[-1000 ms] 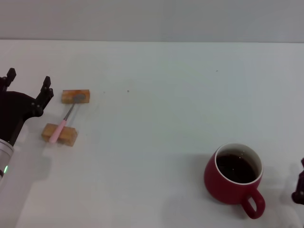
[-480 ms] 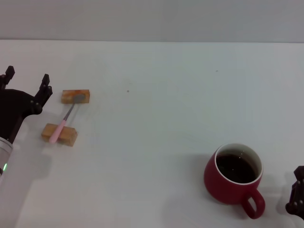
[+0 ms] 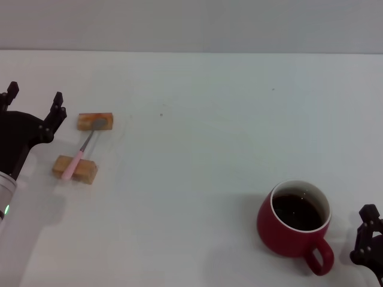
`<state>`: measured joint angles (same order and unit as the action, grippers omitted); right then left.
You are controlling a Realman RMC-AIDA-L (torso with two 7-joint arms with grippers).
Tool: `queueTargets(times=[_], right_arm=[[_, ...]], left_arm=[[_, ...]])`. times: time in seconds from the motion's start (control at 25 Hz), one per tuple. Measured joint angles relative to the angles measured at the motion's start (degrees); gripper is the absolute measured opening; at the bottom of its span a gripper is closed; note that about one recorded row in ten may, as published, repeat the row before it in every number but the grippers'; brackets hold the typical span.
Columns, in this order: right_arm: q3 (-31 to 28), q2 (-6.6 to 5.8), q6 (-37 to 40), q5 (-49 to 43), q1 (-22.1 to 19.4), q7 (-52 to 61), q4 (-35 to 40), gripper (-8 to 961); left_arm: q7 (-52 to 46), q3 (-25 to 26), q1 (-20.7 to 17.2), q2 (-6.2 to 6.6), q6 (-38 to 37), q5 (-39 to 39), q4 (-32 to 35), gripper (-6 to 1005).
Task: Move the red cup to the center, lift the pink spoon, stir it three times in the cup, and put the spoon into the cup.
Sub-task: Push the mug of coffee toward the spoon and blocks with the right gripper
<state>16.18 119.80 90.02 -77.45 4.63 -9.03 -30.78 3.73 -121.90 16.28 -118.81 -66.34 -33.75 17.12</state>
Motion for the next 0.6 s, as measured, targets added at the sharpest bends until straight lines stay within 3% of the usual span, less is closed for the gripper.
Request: queueTargets(times=[0.6], right_arm=[[0.26, 0.09, -1.31, -1.65, 1.84, 0.19, -1.25, 0]], left_arm=[[0.05, 0.32, 0.77, 0.1, -0.2, 0.0, 0.02, 833]])
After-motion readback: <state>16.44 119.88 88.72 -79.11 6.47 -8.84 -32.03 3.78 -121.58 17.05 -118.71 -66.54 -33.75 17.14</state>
